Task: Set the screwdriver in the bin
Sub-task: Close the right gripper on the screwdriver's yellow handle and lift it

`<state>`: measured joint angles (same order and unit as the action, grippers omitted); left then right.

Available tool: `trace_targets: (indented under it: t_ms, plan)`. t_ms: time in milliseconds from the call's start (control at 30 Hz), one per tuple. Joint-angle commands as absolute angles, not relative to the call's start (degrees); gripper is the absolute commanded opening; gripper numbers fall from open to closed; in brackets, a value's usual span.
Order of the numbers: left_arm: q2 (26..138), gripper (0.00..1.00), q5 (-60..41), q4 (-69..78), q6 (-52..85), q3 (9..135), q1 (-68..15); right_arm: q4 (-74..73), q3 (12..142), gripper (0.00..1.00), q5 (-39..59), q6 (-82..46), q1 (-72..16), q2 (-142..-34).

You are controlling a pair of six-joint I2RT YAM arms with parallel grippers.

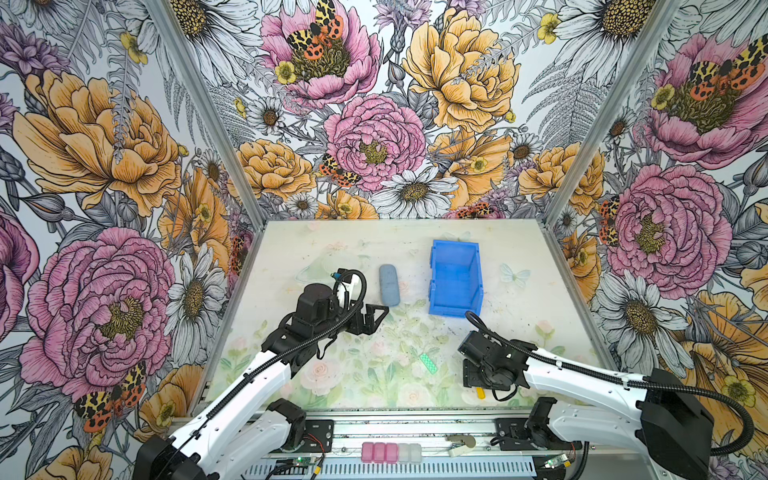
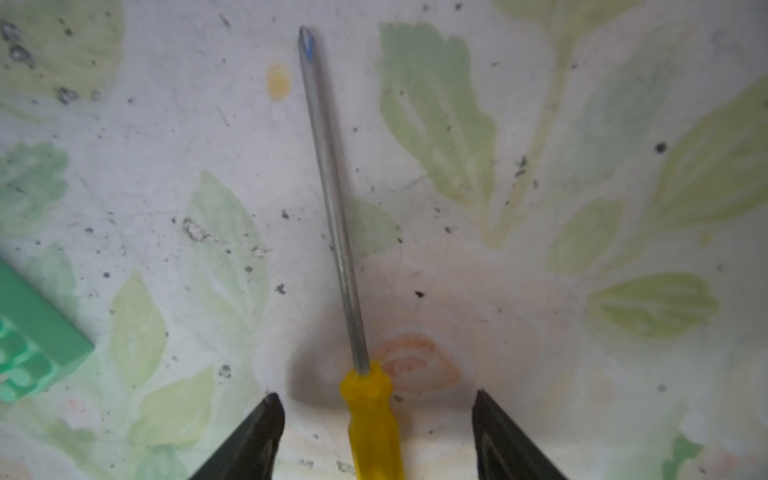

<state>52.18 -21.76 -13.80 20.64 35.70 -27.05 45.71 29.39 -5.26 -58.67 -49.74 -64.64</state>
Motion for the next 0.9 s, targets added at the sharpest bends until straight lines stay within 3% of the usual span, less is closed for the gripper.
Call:
trace_targets:
  t_ms: [0,867]
  plan:
    - [51.95,0.99,-23.40,-11.26,20.22,35.27,-27.34,45.00,28.49,0.70,-5.02,-59.90,-50.46,-64.08]
    - [51.22,0.99,-17.38,-13.49,18.53,35.27,-25.71,42.87,27.51,0.12,-7.11,-60.51,-51.77,-64.23]
